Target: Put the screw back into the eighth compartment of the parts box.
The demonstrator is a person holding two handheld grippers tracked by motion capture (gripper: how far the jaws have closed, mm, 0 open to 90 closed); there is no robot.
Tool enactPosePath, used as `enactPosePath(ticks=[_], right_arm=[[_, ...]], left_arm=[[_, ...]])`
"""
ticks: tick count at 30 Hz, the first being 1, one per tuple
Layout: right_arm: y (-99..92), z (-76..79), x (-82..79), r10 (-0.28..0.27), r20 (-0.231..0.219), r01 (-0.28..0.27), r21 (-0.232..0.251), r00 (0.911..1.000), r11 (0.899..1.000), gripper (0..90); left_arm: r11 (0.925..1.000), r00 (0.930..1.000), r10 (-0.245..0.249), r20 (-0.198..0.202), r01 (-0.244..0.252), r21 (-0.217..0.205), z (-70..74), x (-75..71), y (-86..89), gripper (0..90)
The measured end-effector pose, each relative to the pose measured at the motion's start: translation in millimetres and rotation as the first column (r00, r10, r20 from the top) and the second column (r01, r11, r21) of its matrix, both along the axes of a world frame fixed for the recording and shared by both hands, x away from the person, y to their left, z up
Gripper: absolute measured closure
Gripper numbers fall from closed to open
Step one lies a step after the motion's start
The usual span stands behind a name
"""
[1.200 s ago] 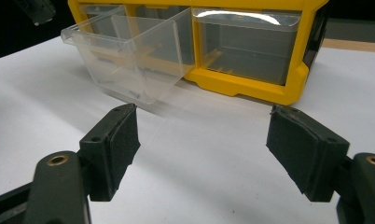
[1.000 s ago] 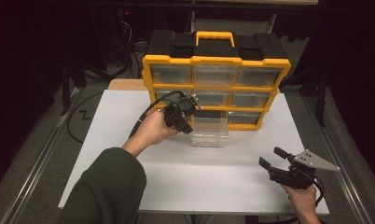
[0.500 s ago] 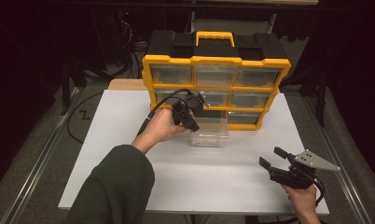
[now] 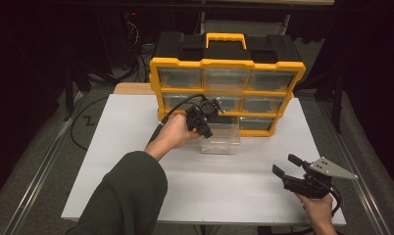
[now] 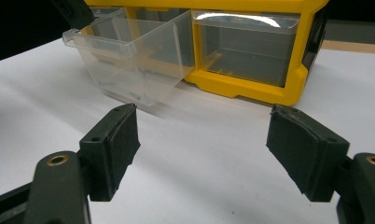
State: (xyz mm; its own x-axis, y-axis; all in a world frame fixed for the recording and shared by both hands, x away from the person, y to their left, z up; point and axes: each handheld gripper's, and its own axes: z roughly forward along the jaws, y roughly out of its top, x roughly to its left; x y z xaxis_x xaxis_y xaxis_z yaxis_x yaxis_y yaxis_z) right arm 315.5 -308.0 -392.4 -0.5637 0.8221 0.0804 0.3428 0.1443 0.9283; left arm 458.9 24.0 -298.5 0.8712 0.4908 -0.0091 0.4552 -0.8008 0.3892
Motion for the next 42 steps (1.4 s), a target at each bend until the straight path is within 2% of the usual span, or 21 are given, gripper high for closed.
enactPosePath(ticks=[16,24,31,35,39,42], right_arm=[[-0.2,0.2,0.0,0.001,0.002,-0.001,0.001,1.0000,1.000,26.4],[-0.4,0.1,0.2,0.000,0.001,0.000,-0.001,1.0000,1.000,26.4],[-0.1,-0.1,0.2,-0.001,0.000,0.001,-0.001,1.0000,1.000,26.4],[-0.1,-0.1,0.2,0.002,0.001,-0.002,-0.005,1.0000,1.000,26.5],[0.3,-0.3,0.4,0.004,0.000,-0.004,-0.005,1.0000,1.000,26.5],[0.7,-0.4,0.5,0.004,0.000,-0.004,-0.007,1.0000,1.000,26.5]], left_arm=[[0.9987,0.9999,-0.006,-0.013,0.007,0.051,-11.9,3.3,-8.2,86.9],[0.9990,1.0000,-0.004,-0.007,0.004,0.045,-10.6,3.4,-7.2,86.3],[0.9996,0.9999,0.008,0.009,-0.008,0.028,-3.1,1.0,-0.1,79.8],[0.9999,0.9996,0.017,0.023,-0.017,0.000,2.7,-2.1,6.3,75.7],[0.9998,0.9992,0.021,0.034,-0.021,-0.001,6.3,-6.1,12.1,66.4],[0.9990,0.9984,0.037,0.044,-0.036,-0.027,9.0,-8.6,18.8,61.8]])
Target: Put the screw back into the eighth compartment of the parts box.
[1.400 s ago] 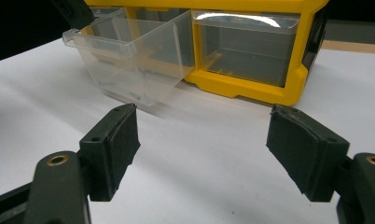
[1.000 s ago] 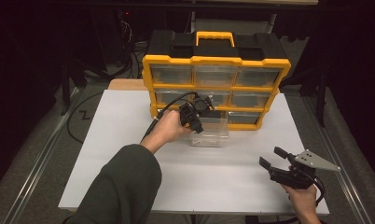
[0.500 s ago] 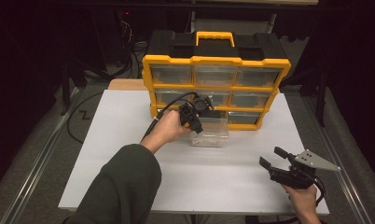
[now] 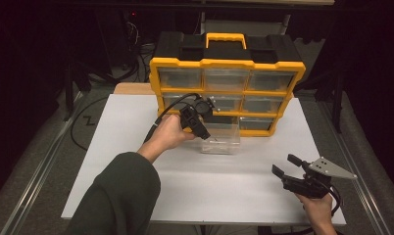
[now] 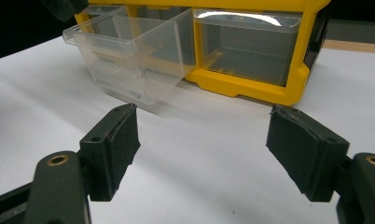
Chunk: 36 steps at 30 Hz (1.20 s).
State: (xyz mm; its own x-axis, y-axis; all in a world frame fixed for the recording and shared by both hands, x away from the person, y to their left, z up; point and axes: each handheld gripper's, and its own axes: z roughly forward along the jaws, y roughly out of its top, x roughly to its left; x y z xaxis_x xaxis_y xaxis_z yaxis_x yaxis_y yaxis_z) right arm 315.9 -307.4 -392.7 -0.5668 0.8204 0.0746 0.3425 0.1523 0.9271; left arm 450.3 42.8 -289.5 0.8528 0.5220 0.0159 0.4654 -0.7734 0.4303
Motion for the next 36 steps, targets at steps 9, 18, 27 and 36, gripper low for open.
enactPosePath(ticks=[9,18,27,36], right_arm=[[0.3,-0.4,0.0,0.001,-0.003,-0.001,-0.001,1.0000,1.000,26.6],[0.5,-0.3,-0.2,-0.003,-0.004,0.003,-0.001,1.0000,1.000,26.5],[0.5,-0.3,0.1,0.000,-0.001,0.000,-0.006,1.0000,1.000,26.5],[1.0,-0.6,0.2,0.000,-0.003,0.000,-0.004,1.0000,1.000,26.5]], left_arm=[[0.9982,0.9983,0.048,0.034,-0.047,-0.039,0.1,-7.2,22.4,48.1],[0.9947,0.9956,0.079,0.051,-0.075,-0.071,-1.0,-15.0,41.2,43.6],[0.9903,0.9931,0.105,0.052,-0.100,-0.097,-6.6,-24.4,58.6,41.2],[0.9870,0.9921,0.120,0.037,-0.115,-0.113,-11.5,-31.6,71.8,39.9]])
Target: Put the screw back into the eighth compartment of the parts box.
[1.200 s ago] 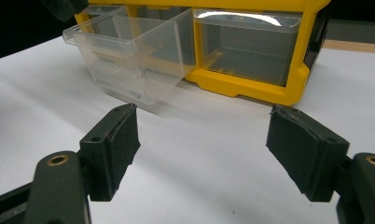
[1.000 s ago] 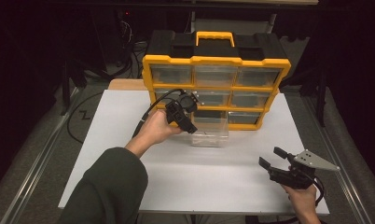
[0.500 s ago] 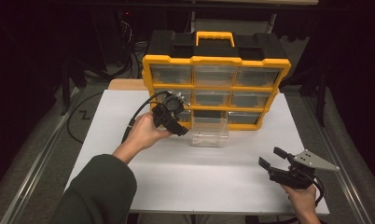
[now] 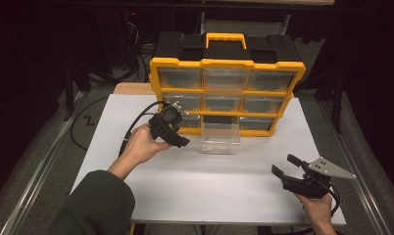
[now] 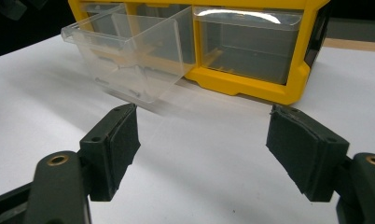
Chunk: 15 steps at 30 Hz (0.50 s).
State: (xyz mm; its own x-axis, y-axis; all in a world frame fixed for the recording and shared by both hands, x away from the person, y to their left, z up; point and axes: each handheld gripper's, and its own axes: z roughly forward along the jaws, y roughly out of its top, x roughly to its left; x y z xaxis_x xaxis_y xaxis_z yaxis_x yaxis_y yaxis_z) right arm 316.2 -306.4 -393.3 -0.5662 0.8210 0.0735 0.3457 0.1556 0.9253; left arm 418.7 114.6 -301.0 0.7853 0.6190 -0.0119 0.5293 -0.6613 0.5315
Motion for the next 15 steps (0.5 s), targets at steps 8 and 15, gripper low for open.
enactPosePath(ticks=[8,15], right_arm=[[0.1,-0.2,0.2,0.005,0.001,-0.005,-0.005,1.0000,1.000,26.5],[0.9,-0.2,0.3,0.004,0.001,-0.004,-0.005,1.0000,1.000,26.5]], left_arm=[[0.9998,0.9998,0.018,0.010,-0.018,-0.001,-3.0,-10.1,8.6,39.1],[0.9998,0.9997,0.020,0.015,-0.020,-0.005,-5.6,-17.3,12.6,36.9]])
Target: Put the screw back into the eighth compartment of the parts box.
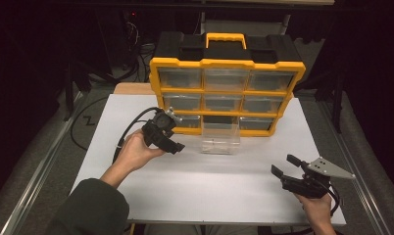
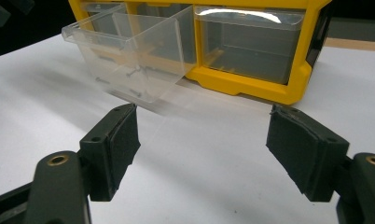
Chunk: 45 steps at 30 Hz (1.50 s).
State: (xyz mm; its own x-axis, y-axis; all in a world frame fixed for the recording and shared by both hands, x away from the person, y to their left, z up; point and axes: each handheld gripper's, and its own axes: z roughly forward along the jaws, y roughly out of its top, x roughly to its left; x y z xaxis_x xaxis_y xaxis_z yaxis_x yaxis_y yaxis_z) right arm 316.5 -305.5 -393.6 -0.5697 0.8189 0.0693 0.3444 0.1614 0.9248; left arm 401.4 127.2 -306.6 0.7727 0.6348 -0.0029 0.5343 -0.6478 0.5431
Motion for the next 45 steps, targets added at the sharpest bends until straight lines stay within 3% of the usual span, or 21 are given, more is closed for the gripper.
enactPosePath(ticks=[17,25,36,39,45], right_arm=[[0.5,0.1,-0.3,-0.002,-0.001,0.002,0.000,1.0000,1.000,26.5],[0.9,0.0,-0.1,0.001,-0.001,-0.001,0.001,1.0000,1.000,26.5],[1.3,-0.1,-0.3,-0.002,-0.003,0.002,0.001,1.0000,1.000,26.5],[1.2,-0.2,-0.1,0.000,-0.003,0.000,-0.001,1.0000,1.000,26.5],[1.3,-0.4,0.0,0.002,-0.005,-0.002,-0.003,1.0000,1.000,26.5]], left_arm=[[0.9981,0.9993,0.038,0.005,-0.038,-0.048,-6.0,-12.8,22.1,34.2],[0.9971,0.9975,0.066,0.025,-0.065,-0.041,-9.8,-20.5,30.0,30.5],[0.9925,0.9935,0.106,0.040,-0.104,-0.065,-16.5,-28.6,42.3,28.5],[0.9876,0.9914,0.130,0.007,-0.129,-0.089,-19.5,-30.3,46.0,29.8],[0.9837,0.9891,0.147,-0.005,-0.147,-0.104,-27.7,-34.8,53.8,29.7]])
